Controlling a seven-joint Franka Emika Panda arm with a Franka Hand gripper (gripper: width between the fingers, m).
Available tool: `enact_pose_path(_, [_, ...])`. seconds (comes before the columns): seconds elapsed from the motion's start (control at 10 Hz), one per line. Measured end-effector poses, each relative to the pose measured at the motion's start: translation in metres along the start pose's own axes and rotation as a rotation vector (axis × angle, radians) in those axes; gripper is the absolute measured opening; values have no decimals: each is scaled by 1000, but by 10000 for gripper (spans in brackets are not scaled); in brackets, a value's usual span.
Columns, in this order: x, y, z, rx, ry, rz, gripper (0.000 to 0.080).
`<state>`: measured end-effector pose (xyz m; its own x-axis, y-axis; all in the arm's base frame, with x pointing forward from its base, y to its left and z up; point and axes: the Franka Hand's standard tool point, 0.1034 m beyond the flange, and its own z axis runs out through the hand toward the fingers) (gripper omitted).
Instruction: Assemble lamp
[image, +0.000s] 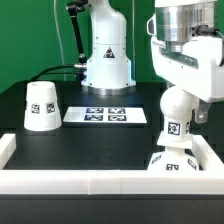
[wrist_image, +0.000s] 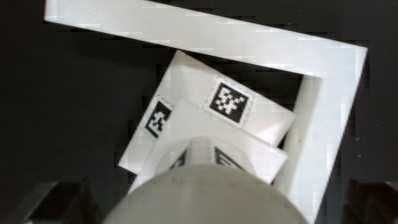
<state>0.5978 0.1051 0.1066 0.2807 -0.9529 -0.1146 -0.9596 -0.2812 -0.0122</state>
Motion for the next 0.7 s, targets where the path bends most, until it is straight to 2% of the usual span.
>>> enact_pose_path(0.1, [-3,7,0,-32,-12,-79,698])
enact_pose_path(0.3, [-19,17,1,-77,-8,-172,699])
enact_pose_path(0.5, [-37,33,4,-101,0,-223,699])
enact_pose_path(0.7, [-43,49,7,-114,2,-258,699])
